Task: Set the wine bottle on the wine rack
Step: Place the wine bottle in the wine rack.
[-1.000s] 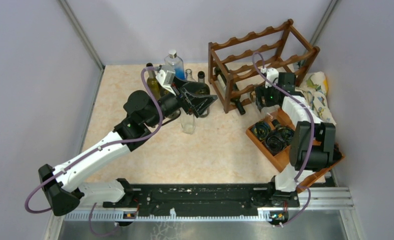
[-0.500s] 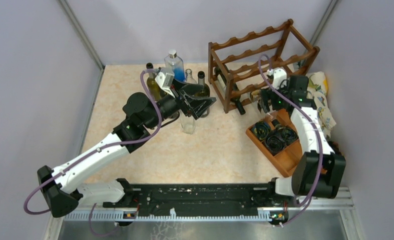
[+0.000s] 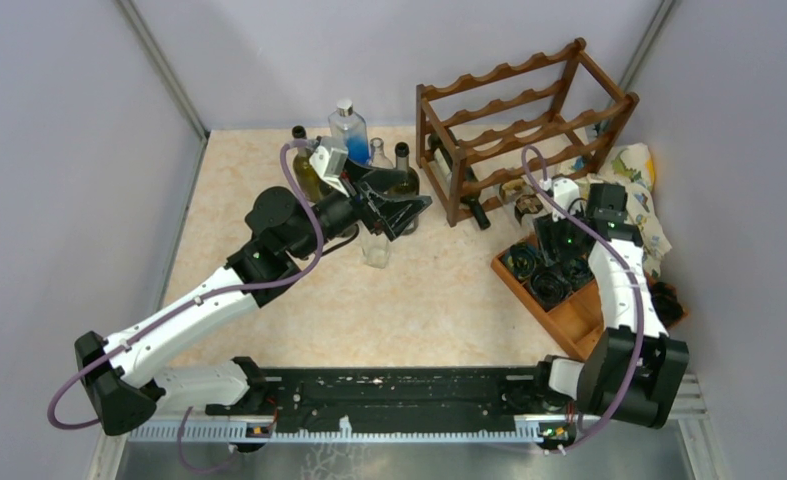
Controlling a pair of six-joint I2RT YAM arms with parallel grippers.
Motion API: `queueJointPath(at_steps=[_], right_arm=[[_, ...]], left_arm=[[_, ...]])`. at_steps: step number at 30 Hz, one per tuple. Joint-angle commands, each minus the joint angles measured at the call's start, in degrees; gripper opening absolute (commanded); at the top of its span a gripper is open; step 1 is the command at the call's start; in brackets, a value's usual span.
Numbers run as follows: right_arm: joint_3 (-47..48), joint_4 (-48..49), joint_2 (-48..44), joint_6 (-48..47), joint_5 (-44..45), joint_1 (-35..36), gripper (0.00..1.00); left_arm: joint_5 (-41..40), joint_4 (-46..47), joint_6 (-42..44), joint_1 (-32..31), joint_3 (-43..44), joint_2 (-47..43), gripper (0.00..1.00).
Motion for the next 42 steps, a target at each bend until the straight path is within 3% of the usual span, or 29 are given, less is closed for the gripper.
queueJointPath(at_steps=[1, 7, 11, 16, 23, 36, 38, 42], right_arm=[[0.3, 2.4, 2.7, -1.1, 2.7, -0.2, 0.56], [0.9, 4.3, 5.3, -1.7, 3.2, -0.1, 0.42], [2.2, 4.8, 7.6, -1.3, 2.5, -0.1, 0.38], [4.2, 7.8, 9.8, 0.8, 1.3, -0.1, 0.12], [7.3, 14.2, 12.6, 4.1, -0.3, 0.6, 0.00], [0.8, 36.3, 17.7, 11.4, 2.3, 4.2, 0.00], [1.0, 37.0, 19.4, 11.7, 1.9, 4.2, 0.08], [1.0, 36.7, 20.7, 11.9, 2.1, 4.2, 0.35]], left_arm=[[0.6, 1.9, 0.7, 0.1, 0.1, -0.6, 0.89], [0.1, 2.8, -0.1, 0.1, -1.1, -1.2, 0.89], [0.3, 2.6, 0.4, 0.1, -0.6, -0.9, 0.89], [0.3, 2.6, 0.7, 0.1, -0.2, -0.5, 0.89], [0.1, 2.4, 0.6, 0.1, -0.3, -0.7, 0.89], [0.0, 1.5, 0.4, 0.1, 0.6, 0.1, 0.89], [0.1, 1.6, 0.3, 0.1, 0.9, 0.6, 0.89], [0.5, 1.6, 0.3, 0.1, 1.6, 1.5, 0.89]])
